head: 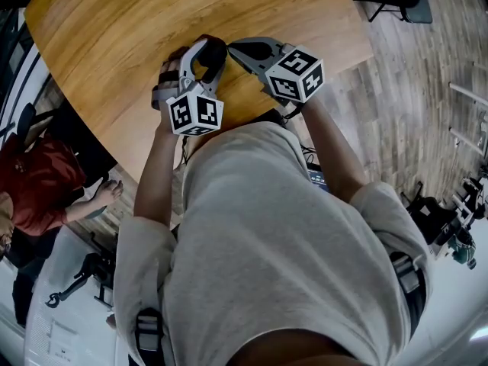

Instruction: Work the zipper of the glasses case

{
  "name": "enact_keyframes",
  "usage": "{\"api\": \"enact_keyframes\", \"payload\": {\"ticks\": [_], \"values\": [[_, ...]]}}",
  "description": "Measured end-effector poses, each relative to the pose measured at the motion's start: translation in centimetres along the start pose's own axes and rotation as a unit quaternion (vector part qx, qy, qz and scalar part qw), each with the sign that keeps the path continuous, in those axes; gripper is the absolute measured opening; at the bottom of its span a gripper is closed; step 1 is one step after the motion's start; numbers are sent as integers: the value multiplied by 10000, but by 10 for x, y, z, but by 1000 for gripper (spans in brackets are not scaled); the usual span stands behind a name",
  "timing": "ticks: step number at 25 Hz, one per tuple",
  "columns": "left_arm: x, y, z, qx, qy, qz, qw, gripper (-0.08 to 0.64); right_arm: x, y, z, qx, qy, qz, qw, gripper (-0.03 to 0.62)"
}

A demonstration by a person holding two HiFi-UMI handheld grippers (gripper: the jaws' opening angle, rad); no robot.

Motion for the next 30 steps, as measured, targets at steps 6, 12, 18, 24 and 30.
{"api": "enact_keyframes", "payload": {"ticks": [6,12,18,24,30], "values": [[14,0,10,-402,-549,-103,9976,272,8,-8,3,-277,-206,230,9991,25],[20,0,8,-488,-561,-40,9972,270,6,-14,0,-553,-320,300,9975,25],[24,-2,9,-486,-593,-69,9970,270,13,-26,-6,-669,-272,122,9973,25],[23,-1,8,-453,-588,-48,9972,270,18,-34,-7,-742,-348,-164,9965,25],[25,0,4,-405,-542,16,9977,270,23,-36,-7,-388,-373,-573,9969,25]]}}
Point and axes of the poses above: the fingertips, and each gripper's own axes: x forward along the fingers, y to its right, z out of its underside, the point moved 7 cm from there along -x, backward along the fingers, and after that the axes turned 10 degrees about -x, right-handed, at the moved point
